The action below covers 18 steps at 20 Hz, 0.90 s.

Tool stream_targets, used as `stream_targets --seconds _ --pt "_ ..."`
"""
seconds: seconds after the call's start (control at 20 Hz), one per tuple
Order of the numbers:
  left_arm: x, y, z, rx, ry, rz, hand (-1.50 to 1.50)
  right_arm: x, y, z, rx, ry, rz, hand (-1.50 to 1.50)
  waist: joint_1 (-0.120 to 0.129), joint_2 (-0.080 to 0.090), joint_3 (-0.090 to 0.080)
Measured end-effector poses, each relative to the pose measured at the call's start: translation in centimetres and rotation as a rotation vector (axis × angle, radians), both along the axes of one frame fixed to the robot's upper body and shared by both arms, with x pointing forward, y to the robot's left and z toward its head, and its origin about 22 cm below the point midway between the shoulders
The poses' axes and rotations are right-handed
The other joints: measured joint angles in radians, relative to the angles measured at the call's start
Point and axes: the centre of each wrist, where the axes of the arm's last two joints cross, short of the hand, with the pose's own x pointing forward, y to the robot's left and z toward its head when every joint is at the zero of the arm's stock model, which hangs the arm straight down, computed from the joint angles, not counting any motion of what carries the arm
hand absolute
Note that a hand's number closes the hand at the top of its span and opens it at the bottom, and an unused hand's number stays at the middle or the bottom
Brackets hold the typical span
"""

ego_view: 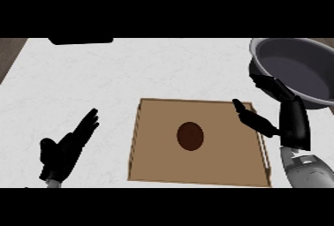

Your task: Pick the cupcake from the tray and place it in the pot

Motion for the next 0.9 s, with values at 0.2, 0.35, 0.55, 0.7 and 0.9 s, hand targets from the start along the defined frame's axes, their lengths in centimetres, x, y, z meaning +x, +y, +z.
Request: stream_targets --seconds 0.2,0.35,0.55,0.7,0.9 --pt "0.4 -0.5 -0.6 -0.010 0.029 -0.008 0.00 -2.5 5.1 -1.9 0.027 -0.201 -0.084 -1.50 0.004 -0.001 0.001" --pt "1.2 -0.6 -0.6 -0.015 0.037 -0.026 0.00 -4.4 8.8 -2.3 0.020 -0.227 -0.115 -1.50 0.018 0.000 0.001" --pt "1.5 -1.1 -0.7 -0.010 0.046 -0.037 0.00 -6.0 10.9 -2.4 0.000 -0.066 -0.144 -1.50 0.026 -0.001 0.000" --pt "1.6 -1.3 -0.8 -0.008 0.043 -0.042 0.00 -7.0 12.0 -1.0 0.007 0.050 -0.161 -1.50 0.035 0.000 0.001" --pt "2.8 -1.5 -0.4 -0.010 0.037 -0.053 0.00 -6.5 13.4 1.6 0.038 0.165 -0.175 -1.50 0.048 0.004 0.002"
